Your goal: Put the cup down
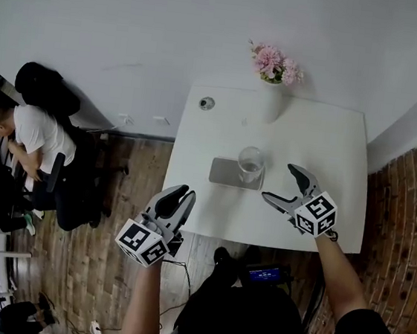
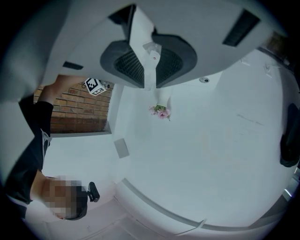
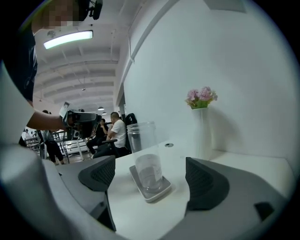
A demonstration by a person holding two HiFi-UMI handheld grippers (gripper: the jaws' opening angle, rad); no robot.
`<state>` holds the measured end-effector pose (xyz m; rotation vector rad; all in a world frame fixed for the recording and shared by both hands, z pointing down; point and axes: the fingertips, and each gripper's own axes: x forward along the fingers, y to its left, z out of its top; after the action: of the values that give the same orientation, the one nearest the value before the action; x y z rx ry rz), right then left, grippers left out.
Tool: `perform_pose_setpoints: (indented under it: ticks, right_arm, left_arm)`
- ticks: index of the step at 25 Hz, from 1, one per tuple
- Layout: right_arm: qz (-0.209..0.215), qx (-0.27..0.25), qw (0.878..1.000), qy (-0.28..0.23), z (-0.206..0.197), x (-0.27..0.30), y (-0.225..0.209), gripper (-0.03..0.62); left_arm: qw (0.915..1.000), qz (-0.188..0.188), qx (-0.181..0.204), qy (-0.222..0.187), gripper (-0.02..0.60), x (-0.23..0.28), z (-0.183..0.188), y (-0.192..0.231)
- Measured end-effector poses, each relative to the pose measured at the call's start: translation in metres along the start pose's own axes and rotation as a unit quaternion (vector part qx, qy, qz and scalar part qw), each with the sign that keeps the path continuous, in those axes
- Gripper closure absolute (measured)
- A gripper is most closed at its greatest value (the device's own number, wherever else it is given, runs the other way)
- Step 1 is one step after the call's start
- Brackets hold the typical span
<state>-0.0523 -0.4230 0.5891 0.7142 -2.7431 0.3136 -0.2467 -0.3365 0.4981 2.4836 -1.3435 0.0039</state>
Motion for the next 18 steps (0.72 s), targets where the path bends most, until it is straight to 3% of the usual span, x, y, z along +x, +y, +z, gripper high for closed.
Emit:
perform_pose_setpoints:
  ticks: [2,10,14,18]
  right_arm:
    - [0.002,0.007,1.0,0.002,0.002,-0.011,0.004,0.13]
    - [0.013,0.03,0.999,-0.04,0.03,-0.038,0.034,0.41]
    - [0.01,0.036,0.998,-0.058,0.044,-0.045,0.052,0.508]
    - [0.024,0.046,0.997,-0.065,0.054,-0.051,0.077,0.553]
  left_arm:
    - [1.0,-0.004,0.0,0.002,0.497,-0.002,-0.003,-0.004]
    - [0.9995,-0.032,0.003,0.002,0.503,-0.001,-0.008,-0.03]
    - [0.9991,-0.043,0.003,-0.001,0.506,0.001,-0.008,-0.04]
    - [0.998,-0.063,0.003,-0.008,0.535,0.003,-0.006,-0.054]
